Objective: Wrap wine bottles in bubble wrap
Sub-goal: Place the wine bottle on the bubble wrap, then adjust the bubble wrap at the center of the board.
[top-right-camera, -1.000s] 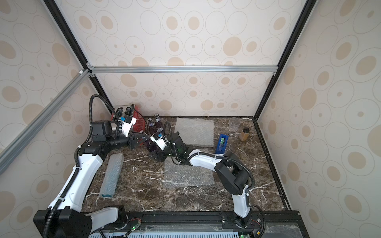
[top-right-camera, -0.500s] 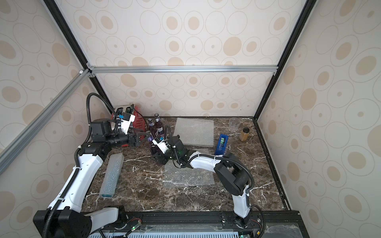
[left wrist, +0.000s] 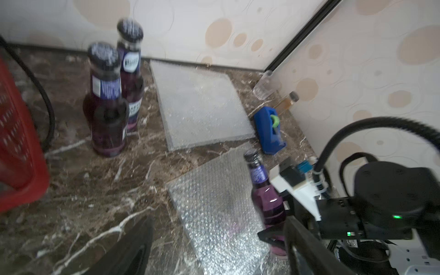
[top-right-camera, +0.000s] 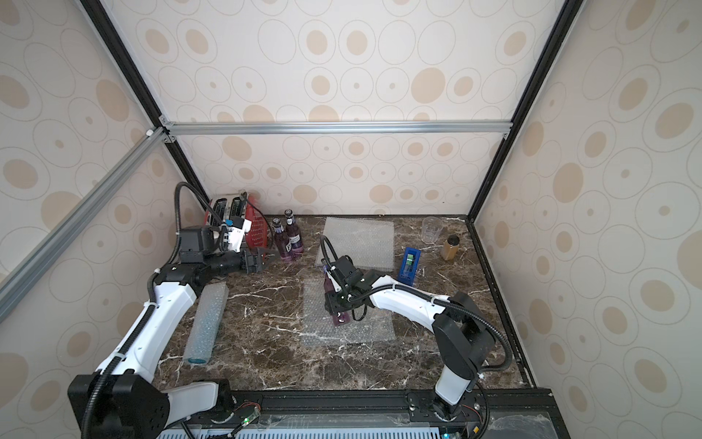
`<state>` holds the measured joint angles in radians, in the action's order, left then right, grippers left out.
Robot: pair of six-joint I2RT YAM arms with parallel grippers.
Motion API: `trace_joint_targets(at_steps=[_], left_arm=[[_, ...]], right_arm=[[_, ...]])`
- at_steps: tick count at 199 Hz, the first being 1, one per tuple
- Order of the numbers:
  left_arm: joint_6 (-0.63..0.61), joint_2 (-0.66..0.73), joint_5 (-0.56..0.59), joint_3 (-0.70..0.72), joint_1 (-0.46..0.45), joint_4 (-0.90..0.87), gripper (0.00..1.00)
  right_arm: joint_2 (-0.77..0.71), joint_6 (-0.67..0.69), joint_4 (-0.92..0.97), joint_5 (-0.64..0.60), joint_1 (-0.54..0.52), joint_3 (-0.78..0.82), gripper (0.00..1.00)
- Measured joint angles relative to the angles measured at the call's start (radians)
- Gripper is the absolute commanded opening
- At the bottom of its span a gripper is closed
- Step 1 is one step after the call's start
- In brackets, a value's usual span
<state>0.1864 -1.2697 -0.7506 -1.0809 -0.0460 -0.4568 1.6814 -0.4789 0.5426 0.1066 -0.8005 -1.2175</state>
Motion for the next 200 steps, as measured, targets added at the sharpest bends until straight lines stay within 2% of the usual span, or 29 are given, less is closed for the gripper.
trace_joint_targets(at_steps=[37,56,95,129,162,200], left_arm=[[-0.017,-0.087,0.085,0.074,-0.168,-0.026,0.82],[-0.017,-0.097,0.102,0.133,-0.222,-0.024,0.86],[0.000,-0.148,0.122,0.164,-0.242,0.016,0.99],[0.014,-0.198,0.122,0.164,-0.244,0.037,0.99],[0.029,-0.266,0.125,0.164,-0.263,0.036,0.89],[0.037,-0.318,0.132,0.153,-0.314,0.026,0.73]], right_arm=[[0.033,-0.070,0.166,-0.051,0.028,-0.053,0.00],[0.079,-0.097,0.204,-0.059,0.032,-0.092,0.00],[0.163,-0.134,0.245,-0.058,0.031,-0.142,0.02],[0.207,-0.153,0.262,-0.056,0.031,-0.156,0.06],[0.248,-0.167,0.262,-0.049,0.031,-0.170,0.10],[0.273,-0.169,0.263,-0.051,0.031,-0.170,0.22]])
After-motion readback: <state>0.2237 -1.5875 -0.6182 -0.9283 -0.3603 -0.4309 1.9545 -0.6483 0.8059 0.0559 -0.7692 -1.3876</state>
